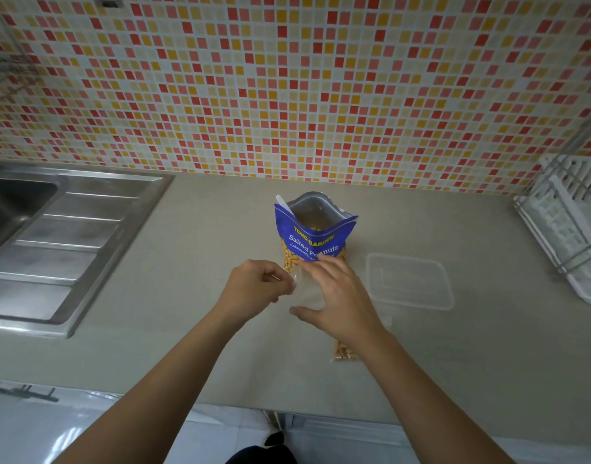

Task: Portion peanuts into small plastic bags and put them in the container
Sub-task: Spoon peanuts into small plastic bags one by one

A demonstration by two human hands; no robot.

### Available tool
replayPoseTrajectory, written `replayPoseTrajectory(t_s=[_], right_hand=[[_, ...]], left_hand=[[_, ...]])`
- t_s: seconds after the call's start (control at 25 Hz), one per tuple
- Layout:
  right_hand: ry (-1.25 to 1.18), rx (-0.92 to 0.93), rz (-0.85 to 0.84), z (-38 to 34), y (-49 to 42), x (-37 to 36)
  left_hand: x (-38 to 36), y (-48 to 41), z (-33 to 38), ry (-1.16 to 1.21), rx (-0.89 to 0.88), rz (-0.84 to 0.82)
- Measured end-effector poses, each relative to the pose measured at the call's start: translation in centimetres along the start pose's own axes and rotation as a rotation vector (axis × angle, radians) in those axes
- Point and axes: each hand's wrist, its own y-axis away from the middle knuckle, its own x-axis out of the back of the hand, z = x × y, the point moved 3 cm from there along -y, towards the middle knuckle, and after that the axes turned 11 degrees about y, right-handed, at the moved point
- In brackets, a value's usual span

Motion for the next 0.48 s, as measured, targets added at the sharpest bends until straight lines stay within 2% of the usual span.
replayPoseTrajectory(t_s=[0.28,0.48], right_hand=[[-0.045,0.006,0.106,0.0,0.2,0.0],[-0.075,0.04,0.146,0.6,0.2,0.4]], left_hand=[[-0.2,-0.6,0.7,-0.152,-0.056,-0.015],[-0.2,-1.2,1.2,-0.155,-0.028,-0.072]])
